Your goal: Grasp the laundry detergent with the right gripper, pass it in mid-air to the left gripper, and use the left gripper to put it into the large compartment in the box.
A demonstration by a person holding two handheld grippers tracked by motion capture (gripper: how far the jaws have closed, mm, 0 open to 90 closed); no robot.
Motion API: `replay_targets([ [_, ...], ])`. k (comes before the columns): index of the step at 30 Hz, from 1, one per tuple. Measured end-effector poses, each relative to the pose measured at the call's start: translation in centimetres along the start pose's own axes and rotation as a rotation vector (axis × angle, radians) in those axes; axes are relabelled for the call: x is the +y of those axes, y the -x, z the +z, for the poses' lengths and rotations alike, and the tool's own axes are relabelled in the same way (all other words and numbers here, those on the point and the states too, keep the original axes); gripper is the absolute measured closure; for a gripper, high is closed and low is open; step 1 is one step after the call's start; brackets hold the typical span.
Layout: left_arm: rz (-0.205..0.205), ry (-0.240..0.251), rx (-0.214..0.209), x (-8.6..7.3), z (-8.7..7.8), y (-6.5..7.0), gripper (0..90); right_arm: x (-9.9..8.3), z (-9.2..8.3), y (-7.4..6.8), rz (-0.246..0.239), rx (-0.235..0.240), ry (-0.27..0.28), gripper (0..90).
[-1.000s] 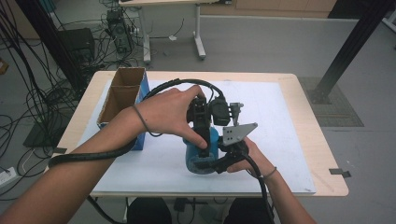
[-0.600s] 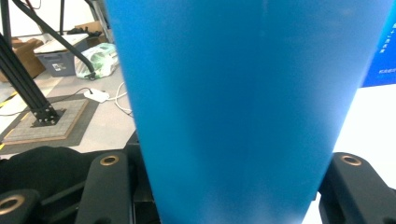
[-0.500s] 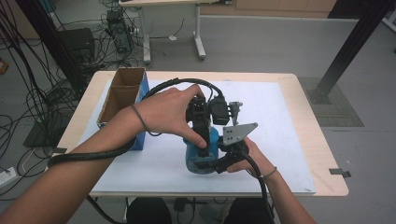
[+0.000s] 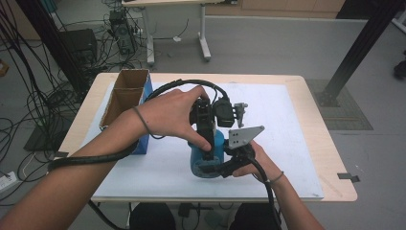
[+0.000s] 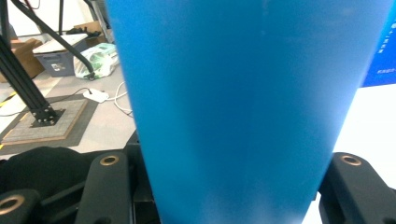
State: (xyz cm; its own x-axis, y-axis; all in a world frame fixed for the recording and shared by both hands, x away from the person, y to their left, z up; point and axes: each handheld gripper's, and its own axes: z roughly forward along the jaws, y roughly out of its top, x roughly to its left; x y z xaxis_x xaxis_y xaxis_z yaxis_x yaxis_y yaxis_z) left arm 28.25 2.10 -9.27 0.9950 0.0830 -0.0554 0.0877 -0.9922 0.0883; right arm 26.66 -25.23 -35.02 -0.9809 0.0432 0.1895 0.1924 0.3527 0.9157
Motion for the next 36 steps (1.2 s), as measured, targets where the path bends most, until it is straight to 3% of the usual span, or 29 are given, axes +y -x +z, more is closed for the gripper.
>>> replay_targets([
  [36, 0.003, 0.001, -0.001, 0.07, 0.01, 0.1, 7.7, 0.03, -0.05, -0.13, 0.004, -0.008, 0.004, 41.8],
])
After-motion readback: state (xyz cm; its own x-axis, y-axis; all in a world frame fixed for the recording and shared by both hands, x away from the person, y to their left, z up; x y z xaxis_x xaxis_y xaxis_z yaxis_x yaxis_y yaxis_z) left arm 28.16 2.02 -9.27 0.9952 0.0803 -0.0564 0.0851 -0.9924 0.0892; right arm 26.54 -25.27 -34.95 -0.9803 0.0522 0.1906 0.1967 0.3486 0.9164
